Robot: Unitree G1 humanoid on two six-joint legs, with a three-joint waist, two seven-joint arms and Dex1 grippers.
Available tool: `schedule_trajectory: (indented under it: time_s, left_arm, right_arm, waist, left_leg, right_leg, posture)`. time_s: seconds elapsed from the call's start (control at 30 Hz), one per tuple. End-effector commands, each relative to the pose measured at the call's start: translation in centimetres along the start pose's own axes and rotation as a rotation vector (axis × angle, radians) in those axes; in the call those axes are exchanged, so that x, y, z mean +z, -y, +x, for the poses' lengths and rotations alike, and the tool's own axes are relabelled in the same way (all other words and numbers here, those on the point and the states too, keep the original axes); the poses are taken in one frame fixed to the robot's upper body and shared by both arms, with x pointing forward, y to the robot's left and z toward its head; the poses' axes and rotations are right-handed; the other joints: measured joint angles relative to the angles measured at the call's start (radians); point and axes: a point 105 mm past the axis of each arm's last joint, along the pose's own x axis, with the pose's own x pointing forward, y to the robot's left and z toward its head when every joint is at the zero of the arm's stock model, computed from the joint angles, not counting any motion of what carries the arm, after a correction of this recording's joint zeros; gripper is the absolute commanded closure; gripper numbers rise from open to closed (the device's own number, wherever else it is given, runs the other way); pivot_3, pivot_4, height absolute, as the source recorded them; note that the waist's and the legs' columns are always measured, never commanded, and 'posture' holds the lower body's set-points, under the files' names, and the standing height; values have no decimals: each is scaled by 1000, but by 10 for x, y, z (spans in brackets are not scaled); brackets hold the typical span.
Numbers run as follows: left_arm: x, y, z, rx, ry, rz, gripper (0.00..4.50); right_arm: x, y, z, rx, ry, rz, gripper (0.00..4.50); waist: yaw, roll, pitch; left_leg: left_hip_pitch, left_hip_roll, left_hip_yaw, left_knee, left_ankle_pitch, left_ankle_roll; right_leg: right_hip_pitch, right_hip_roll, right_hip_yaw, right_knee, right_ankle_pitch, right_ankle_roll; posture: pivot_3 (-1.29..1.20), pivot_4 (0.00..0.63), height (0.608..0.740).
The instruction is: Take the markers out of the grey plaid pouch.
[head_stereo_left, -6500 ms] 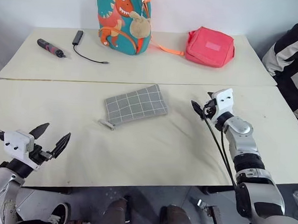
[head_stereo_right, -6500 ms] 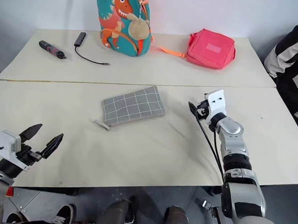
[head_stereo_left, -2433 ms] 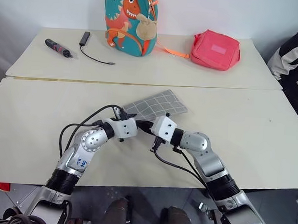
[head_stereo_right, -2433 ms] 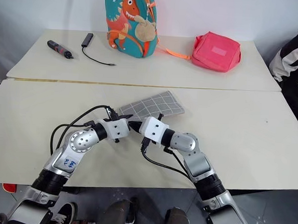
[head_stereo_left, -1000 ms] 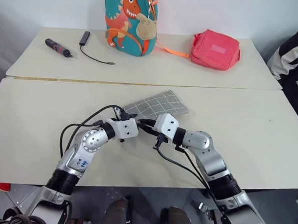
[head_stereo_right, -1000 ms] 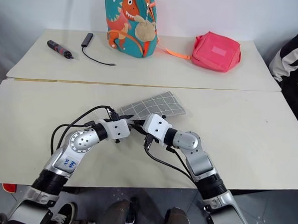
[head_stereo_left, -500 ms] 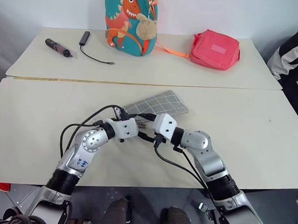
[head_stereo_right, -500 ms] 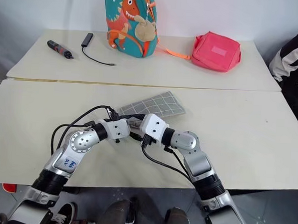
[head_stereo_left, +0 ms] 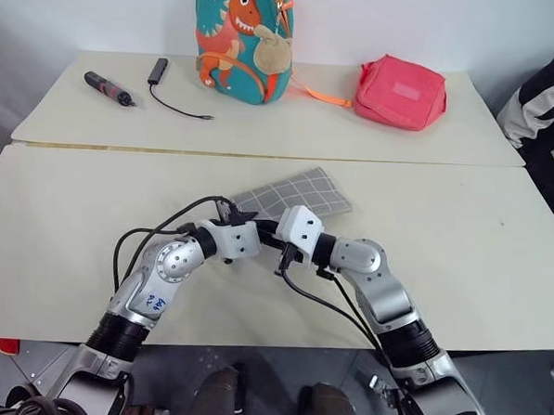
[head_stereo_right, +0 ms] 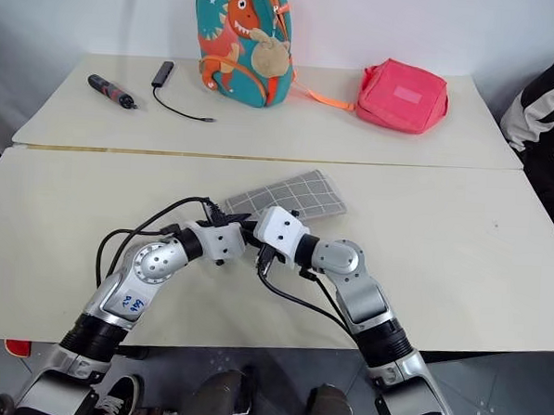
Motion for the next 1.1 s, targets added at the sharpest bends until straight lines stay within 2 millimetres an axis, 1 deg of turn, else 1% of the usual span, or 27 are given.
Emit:
schedule_trajectory:
  time_s: [0.03,0.13,0.2,0.27,0.37,0.4,0.43,0.47,0.53,0.63,0.77,0.8,0.93,1.0,1.07,1.1]
  left_arm:
    - [2,15,2,-42,3,-13,4500]
    - [2,15,2,-42,3,-13,4500]
    - [2,15,2,-42,3,-14,4500]
    - [1,15,2,-40,2,-12,4500]
    - [1,13,2,-31,1,-14,4500]
    - [1,13,2,-29,2,-13,4500]
    - [1,13,2,-29,3,-11,4500]
    - [2,12,2,-27,3,-10,4500]
    - [2,11,2,-22,5,-10,4500]
    - [2,8,1,-9,5,-17,4500]
    - [2,4,0,-2,2,-10,4500]
    - [1,3,0,-1,0,-8,4500]
    - [1,2,0,8,-1,-6,4500]
    - [2,0,1,20,1,-7,4500]
    - [3,-2,2,40,0,-9,4500]
    - [3,-3,3,49,-2,-10,4500]
  right_arm:
    - [15,-1,1,5,55,-18,4478]
    - [8,-2,-1,17,22,-52,4478]
    - [8,-1,-1,9,25,-33,4478]
    - [8,-2,-4,31,17,-65,4478]
    - [5,-10,-8,100,-10,-117,3944]
    - [-1,-13,-11,123,-39,-151,3626]
    - [-5,-14,-12,130,-64,-181,3626]
    - [-9,-14,-14,131,-86,-202,3092]
    - [-11,-12,-14,120,-95,-202,2553]
    - [-11,-12,-15,131,-102,-234,1510]
    - [-13,-3,-26,113,-134,-260,152]
    - [-10,1,-29,94,-125,-248,40]
    - [-3,7,-33,69,-102,-242,40]
    - [-1,10,-35,49,-90,-204,40]
    - [-3,16,-37,-18,-89,-116,40]
    - [-5,19,-38,-63,-83,-40,40]
  waist:
    - [0,0,0]
    - [0,0,0]
    - [0,0,0]
    - [0,0,0]
    - [0,0,0]
    - [0,0,0]
    - [0,0,0]
    - [0,0,0]
    - [0,0,0]
    - [0,0,0]
    - [0,0,0]
    - [0,0,0]
    - [0,0,0]
    - [0,0,0]
    - [1,0,0]
    - [1,0,0]
  left_leg:
    - [0,0,0,0,0,0]
    - [0,0,0,0,0,0]
    - [0,0,0,0,0,0]
    - [0,0,0,0,0,0]
    - [0,0,0,0,0,0]
    - [0,0,0,0,0,0]
    - [0,0,0,0,0,0]
    - [0,0,0,0,0,0]
    - [0,0,0,0,0,0]
    - [0,0,0,0,0,0]
    - [0,0,0,1,0,0]
    - [0,0,0,1,0,0]
    - [0,0,0,1,0,0]
    - [0,0,0,1,0,0]
    - [0,0,0,1,0,0]
    - [0,0,0,1,0,0]
  right_leg:
    - [0,0,0,0,0,0]
    - [0,0,0,0,0,0]
    - [0,0,0,0,0,0]
    - [0,0,0,0,0,0]
    - [0,0,0,0,0,0]
    - [0,0,0,0,0,0]
    - [0,0,0,0,0,0]
    - [0,0,0,0,0,0]
    - [0,0,0,0,0,0]
    - [0,0,0,0,0,0]
    - [0,0,0,0,0,0]
    - [0,0,0,0,0,0]
    - [0,0,0,-1,0,0]
    - [0,0,0,-1,0,0]
    - [0,0,0,0,0,0]
    - [1,0,0,-1,0,0]
  posture:
    - [0,150,740]
    - [0,150,740]
    - [0,150,740]
    - [0,150,740]
    - [0,150,740]
    - [0,150,740]
    - [0,150,740]
    - [0,150,740]
    - [0,150,740]
    - [0,150,740]
    - [0,150,740]
    - [0,150,740]
    - [0,150,740]
    - [0,150,740]
    - [0,150,740]
    - [0,150,740]
